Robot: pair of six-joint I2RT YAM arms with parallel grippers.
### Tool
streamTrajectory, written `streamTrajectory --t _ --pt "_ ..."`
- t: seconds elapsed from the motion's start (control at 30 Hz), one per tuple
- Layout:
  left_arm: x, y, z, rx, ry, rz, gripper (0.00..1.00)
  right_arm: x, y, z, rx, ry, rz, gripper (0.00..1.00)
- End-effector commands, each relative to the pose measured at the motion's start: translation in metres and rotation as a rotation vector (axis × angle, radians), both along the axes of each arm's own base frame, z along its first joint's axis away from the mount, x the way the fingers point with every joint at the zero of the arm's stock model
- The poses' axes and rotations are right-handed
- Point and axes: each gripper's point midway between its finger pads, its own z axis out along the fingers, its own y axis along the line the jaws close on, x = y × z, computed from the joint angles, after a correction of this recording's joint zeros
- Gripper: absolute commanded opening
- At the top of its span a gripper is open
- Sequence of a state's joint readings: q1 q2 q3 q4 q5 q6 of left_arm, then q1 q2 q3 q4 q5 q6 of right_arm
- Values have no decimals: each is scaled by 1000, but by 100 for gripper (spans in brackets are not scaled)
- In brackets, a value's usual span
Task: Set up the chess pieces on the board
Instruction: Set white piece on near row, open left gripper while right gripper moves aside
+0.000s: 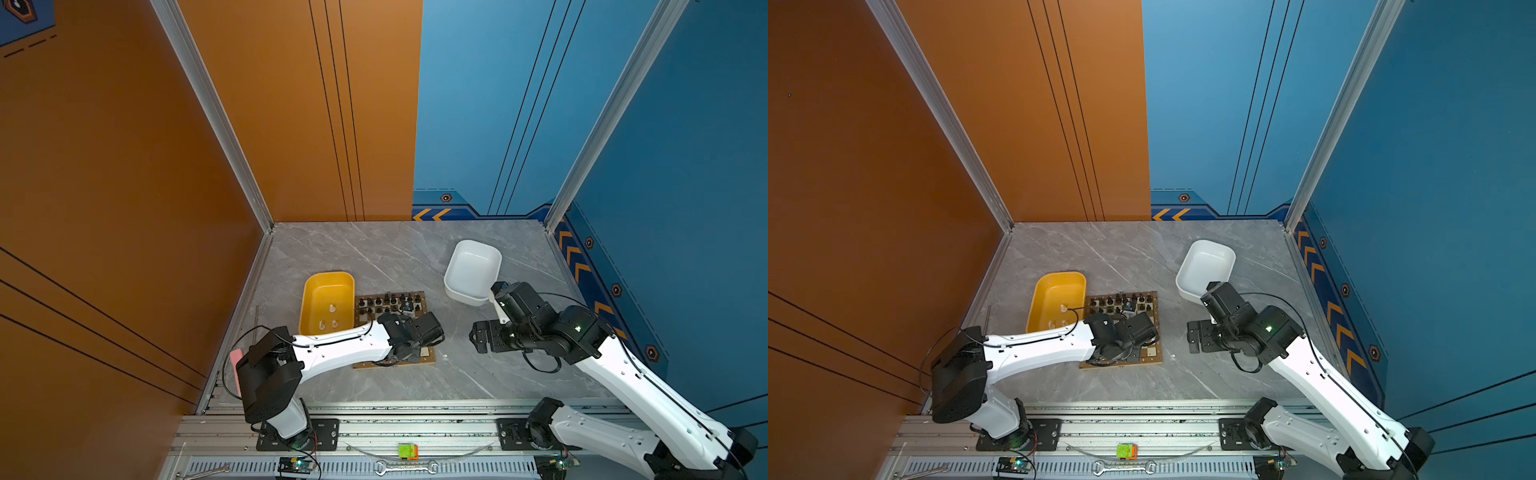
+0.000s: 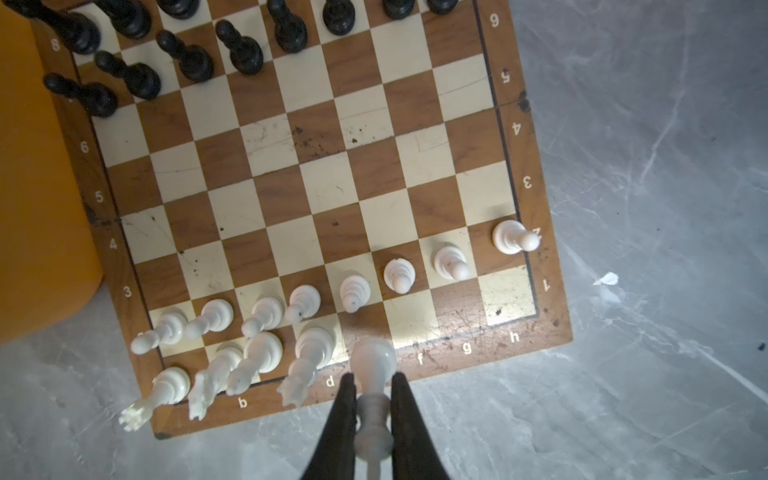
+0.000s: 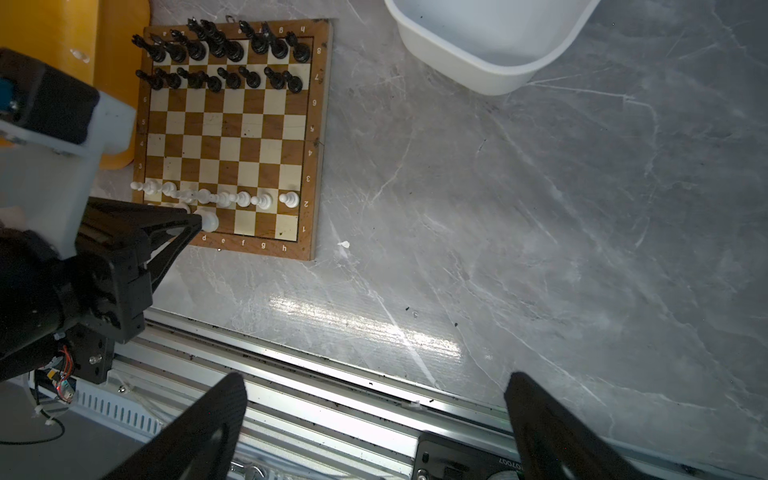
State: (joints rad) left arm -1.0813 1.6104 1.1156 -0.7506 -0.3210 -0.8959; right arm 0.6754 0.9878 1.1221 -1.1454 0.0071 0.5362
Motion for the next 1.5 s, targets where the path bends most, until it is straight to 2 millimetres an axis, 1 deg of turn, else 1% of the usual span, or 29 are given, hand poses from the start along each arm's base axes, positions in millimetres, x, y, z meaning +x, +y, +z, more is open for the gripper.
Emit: streamTrajectory --t 0.0,0.13,0.37,0.57,1.0,1.1,1.23,1.3,1.37,1.47 --pt "-9 4 -11 21 35 8 4 -9 -8 -10 -29 43 10 100" --pt "-10 3 -15 31 47 5 4 -8 -10 -11 -29 49 8 100" --pt "-8 0 -17 38 48 -1 5 -7 -12 -11 -20 56 5 100" --pt "-6 1 -21 50 51 10 7 -8 -15 -12 -22 59 7 100" --pt "3 -3 -20 47 47 14 12 -9 -20 -12 -24 67 5 100" --pt "5 -2 -20 48 47 15 14 -8 -20 -11 -21 66 4 100" --pt "5 -2 -19 44 52 17 22 -8 -20 -11 -18 70 5 100" --pt "6 -1 -18 38 51 20 28 -7 -20 -12 -17 72 4 100" --pt "7 -1 -16 33 48 22 32 -7 -20 -12 -18 71 4 100" --pt "11 -3 -10 19 40 21 34 -6 -20 -11 -17 69 3 100"
